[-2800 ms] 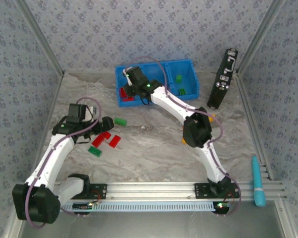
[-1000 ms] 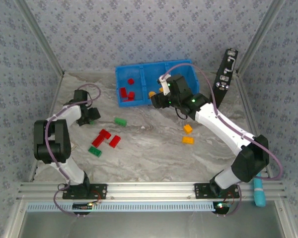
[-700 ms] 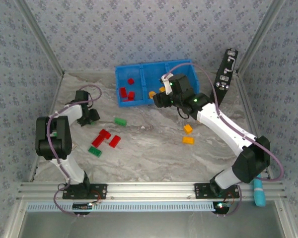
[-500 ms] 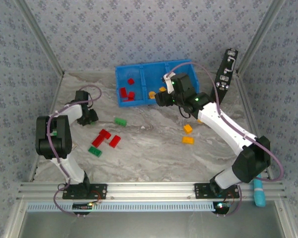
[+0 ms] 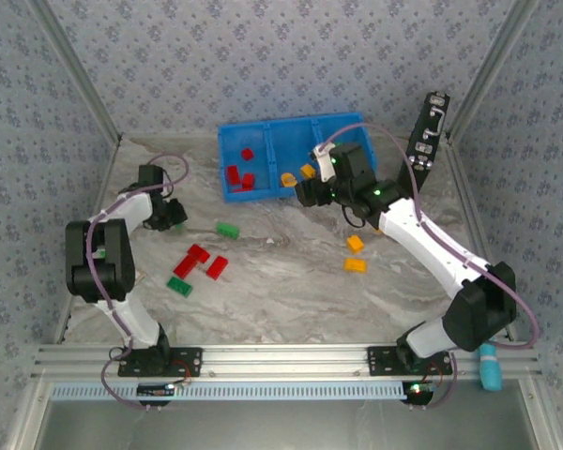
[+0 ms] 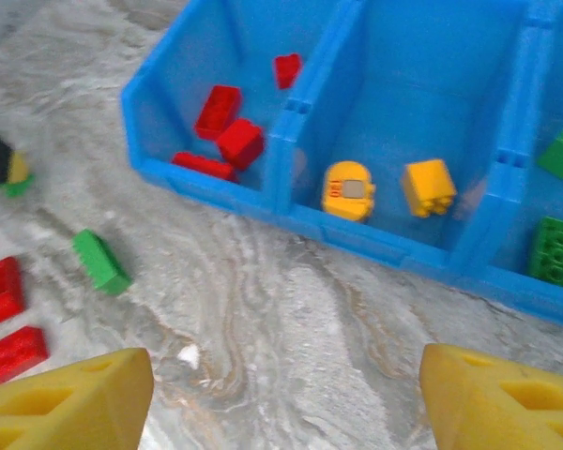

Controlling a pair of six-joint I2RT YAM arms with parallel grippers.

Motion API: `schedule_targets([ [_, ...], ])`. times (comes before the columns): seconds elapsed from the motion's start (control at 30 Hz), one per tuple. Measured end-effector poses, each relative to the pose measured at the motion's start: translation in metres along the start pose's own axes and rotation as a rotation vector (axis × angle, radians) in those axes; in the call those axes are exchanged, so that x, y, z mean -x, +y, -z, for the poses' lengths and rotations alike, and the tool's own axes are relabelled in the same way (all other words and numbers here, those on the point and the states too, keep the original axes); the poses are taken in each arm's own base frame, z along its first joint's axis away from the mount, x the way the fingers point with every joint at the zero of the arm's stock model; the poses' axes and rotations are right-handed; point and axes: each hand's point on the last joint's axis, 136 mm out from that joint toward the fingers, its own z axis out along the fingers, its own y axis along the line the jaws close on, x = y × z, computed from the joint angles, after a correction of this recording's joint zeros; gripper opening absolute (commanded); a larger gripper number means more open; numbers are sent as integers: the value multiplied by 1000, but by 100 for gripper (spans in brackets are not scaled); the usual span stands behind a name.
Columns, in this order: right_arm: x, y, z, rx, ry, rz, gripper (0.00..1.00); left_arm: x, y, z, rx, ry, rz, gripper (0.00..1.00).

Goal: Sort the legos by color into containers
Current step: Pick up the lego from the middle-left of the table, then place the lego in the container.

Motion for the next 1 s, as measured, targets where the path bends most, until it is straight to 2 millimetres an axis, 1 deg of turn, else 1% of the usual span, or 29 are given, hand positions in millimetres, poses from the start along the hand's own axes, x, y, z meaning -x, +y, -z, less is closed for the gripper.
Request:
schedule_targets([
  [0.07, -11, 12, -1, 84, -9, 8, 80, 5, -22, 19, -93, -12, 14, 22],
  [0.1, -17, 19, -1, 130, -11, 12, 80, 11, -37, 33, -152, -27, 18, 22],
  [0.17, -21, 34, -1, 220, -30, 17, 80, 23, -67, 61, -262, -62, 13, 21],
  [0.23, -18, 45, 1, 290, -62, 25, 80, 31, -97, 94, -376, -97, 5, 21],
  [0.33, -5, 52, 9, 324, -114, 42, 80, 31, -131, 130, -494, -130, -8, 21],
  [0.4, 3, 49, 20, 316, -146, 48, 80, 27, -154, 147, -545, -134, -24, 21],
  [0.47, 11, 39, 35, 286, -181, 46, 80, 26, -182, 161, -595, -144, -55, 21],
  [0.57, 21, 17, 69, 201, -252, 33, 80, 26, -242, 181, -685, -161, -133, 20],
  [0.63, 19, 5, 98, 135, -297, 24, 81, 28, -292, 192, -758, -178, -197, 20],
  [0.67, 17, 3, 111, 113, -314, 23, 81, 30, -312, 194, -788, -184, -221, 20],
  [0.7, 14, 2, 126, 88, -336, 21, 81, 30, -337, 196, -821, -186, -250, 20],
  [0.77, 7, -2, 151, 40, -374, 8, 82, 31, -377, 192, -870, -189, -292, 20],
  [0.8, 3, -5, 165, 15, -394, -5, 82, 31, -399, 187, -892, -189, -312, 20],
  [0.83, -2, -8, 177, -15, -415, -25, 82, 30, -417, 179, -907, -183, -329, 19],
  [0.9, -12, -16, 197, -70, -441, -73, 82, 26, -445, 159, -926, -172, -352, 19],
  [0.93, -18, -20, 206, -101, -455, -100, 82, 23, -458, 146, -929, -164, -360, 20],
  [1.0, -30, -28, 224, -154, -481, -150, 82, 16, -476, 119, -929, -151, -366, 20],
])
